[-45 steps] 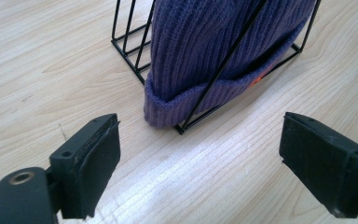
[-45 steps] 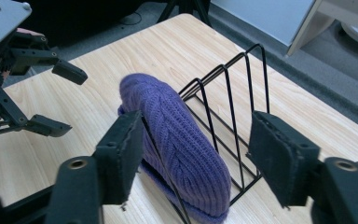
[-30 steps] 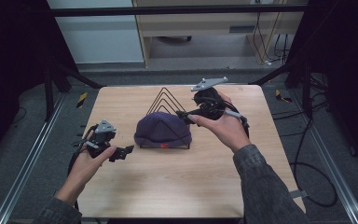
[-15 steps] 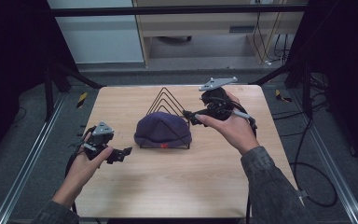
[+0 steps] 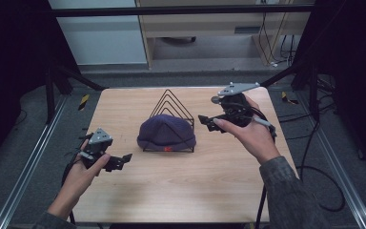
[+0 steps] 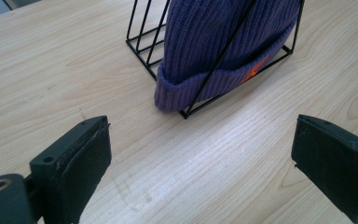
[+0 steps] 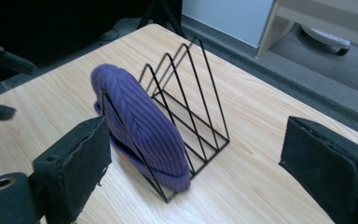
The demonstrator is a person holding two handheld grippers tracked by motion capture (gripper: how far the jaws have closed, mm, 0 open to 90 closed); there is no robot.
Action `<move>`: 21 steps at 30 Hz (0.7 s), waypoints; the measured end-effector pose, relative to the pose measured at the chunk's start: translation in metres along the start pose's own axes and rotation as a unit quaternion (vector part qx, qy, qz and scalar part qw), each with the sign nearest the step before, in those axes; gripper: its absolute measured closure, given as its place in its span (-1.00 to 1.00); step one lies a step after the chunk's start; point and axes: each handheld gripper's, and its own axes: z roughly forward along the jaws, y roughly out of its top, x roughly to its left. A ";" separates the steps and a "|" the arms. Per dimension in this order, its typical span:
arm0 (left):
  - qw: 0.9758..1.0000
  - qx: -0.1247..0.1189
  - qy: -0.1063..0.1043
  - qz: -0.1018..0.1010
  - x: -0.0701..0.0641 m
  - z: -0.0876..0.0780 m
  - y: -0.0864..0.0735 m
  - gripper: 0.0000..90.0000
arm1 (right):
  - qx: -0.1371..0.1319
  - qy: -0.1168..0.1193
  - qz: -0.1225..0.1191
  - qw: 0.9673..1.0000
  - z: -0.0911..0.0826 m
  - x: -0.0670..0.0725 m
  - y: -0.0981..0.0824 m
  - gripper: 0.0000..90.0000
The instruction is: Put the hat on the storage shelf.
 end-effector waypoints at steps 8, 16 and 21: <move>1.000 -0.001 0.016 0.005 0.004 -0.007 -0.013 -0.91 | 0.015 -0.025 -0.006 1.000 -0.018 -0.014 -0.036 -0.86; 0.999 0.021 0.025 0.004 0.017 -0.009 -0.026 -0.91 | 0.022 -0.065 0.025 0.997 -0.034 -0.042 -0.080 -0.87; 0.999 0.028 0.032 0.004 0.025 -0.008 -0.031 -0.91 | 0.023 -0.079 0.042 0.996 -0.038 -0.053 -0.099 -0.85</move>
